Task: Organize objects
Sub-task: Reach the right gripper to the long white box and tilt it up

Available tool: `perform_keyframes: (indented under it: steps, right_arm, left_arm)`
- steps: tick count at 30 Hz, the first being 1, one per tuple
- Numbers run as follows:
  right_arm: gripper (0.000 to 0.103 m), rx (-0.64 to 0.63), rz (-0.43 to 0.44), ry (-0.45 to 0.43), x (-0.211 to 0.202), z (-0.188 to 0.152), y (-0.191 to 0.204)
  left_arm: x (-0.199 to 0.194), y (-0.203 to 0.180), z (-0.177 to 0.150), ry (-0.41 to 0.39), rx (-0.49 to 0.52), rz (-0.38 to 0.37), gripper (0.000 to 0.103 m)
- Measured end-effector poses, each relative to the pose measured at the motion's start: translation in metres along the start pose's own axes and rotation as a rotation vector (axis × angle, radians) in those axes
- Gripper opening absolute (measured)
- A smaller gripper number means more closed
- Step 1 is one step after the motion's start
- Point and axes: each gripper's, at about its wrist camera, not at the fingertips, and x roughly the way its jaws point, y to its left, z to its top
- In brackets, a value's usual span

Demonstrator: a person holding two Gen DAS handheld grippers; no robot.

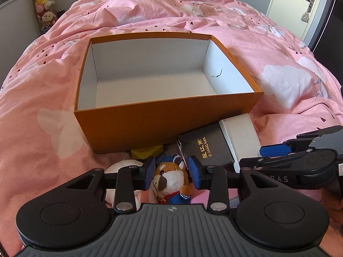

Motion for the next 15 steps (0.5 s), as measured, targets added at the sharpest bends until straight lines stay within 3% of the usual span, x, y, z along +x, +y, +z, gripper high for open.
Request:
perform_keyframes:
  steps: [6,12,15]
  right_arm:
    - [0.055,-0.077,-0.066,0.019,0.016,0.004,0.018]
    - [0.065,-0.178,-0.220,0.034,0.030,0.002,0.027]
    - [0.065,-0.122,-0.169,0.085,0.037,0.004,0.013]
  left_arm:
    - [0.011,0.005,0.003,0.033,-0.012,-0.011,0.043]
    - [0.017,0.007,0.006,0.047,-0.011,-0.019,0.043]
    - [0.020,0.009,0.006,0.056,-0.015,-0.020,0.043]
